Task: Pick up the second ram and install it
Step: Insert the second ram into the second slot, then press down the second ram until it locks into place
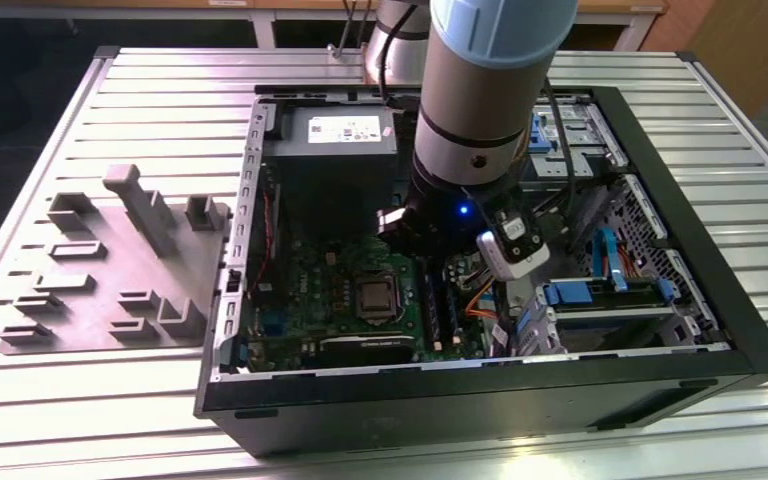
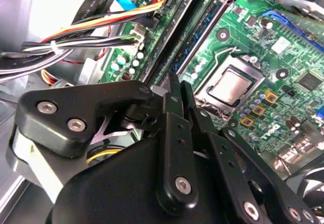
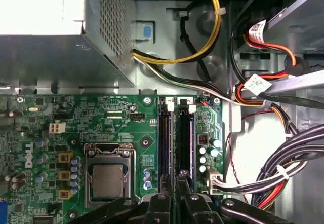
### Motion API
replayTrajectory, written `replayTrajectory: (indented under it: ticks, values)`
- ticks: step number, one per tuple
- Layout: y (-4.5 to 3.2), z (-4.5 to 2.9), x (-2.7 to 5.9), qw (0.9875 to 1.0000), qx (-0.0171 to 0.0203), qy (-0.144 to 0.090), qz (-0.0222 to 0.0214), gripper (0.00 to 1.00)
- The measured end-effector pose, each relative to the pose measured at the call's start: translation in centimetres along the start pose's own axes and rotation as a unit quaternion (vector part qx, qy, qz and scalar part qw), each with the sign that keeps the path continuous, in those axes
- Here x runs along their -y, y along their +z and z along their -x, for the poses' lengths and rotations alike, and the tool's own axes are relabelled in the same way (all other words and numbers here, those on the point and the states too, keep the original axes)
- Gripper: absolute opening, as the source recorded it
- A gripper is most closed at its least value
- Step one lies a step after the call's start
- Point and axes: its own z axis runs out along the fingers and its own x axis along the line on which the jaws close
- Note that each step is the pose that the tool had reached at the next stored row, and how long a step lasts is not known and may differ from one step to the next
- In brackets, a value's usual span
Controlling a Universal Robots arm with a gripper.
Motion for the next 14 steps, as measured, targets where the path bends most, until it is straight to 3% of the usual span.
replayTrajectory:
  ticks: [5, 6, 14]
  values:
    - [-0.02, 0.00, 0.00, 1.0000, 0.0000, 0.000, -0.0001, 0.17]
    - [-0.02, 0.00, 0.00, 1.0000, 0.0000, 0.000, 0.0000, 0.11]
    - [-0.13, 0.00, -0.01, 1.0000, 0.0000, 0.000, 0.0000, 0.10]
